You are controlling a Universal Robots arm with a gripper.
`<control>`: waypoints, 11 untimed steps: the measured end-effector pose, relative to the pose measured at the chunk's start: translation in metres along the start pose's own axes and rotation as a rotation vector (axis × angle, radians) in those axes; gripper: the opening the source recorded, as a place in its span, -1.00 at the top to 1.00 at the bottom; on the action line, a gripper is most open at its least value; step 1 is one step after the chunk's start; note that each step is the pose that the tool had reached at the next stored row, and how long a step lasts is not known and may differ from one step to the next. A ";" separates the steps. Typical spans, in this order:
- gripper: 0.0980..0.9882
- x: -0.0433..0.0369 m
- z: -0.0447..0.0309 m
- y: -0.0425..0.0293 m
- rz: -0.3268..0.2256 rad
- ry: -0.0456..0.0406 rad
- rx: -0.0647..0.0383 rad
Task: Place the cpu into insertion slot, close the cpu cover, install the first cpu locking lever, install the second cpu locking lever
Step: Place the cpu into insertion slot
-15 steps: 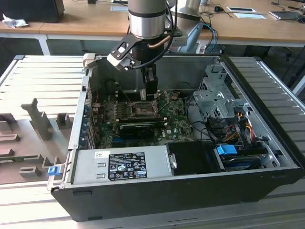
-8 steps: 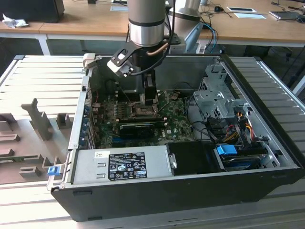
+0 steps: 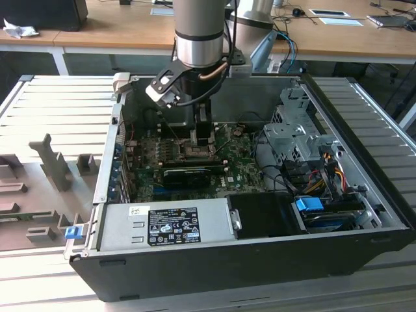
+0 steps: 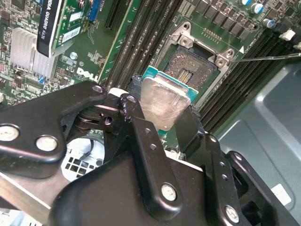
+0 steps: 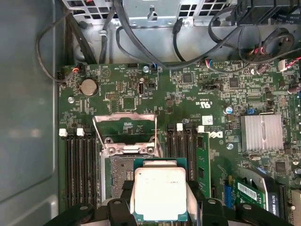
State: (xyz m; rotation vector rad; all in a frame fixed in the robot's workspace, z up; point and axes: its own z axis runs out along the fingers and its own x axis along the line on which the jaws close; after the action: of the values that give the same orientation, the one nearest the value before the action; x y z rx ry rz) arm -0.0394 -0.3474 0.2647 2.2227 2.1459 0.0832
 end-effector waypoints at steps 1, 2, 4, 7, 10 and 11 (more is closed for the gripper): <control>0.03 0.0000 0.0004 -0.0004 0.000 0.0000 0.000; 0.03 -0.0001 0.0012 -0.0010 0.000 0.0000 0.000; 0.03 -0.0001 0.0026 -0.0018 0.000 -0.0001 0.000; 0.03 -0.0001 0.0056 -0.0028 0.000 -0.0001 0.000; 0.03 -0.0001 0.0125 -0.0037 0.000 0.0000 0.000; 0.03 0.0000 0.0144 -0.0039 0.000 0.0000 0.000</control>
State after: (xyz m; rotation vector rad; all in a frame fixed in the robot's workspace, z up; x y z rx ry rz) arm -0.0422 -0.3473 0.2501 2.2225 2.1461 0.0832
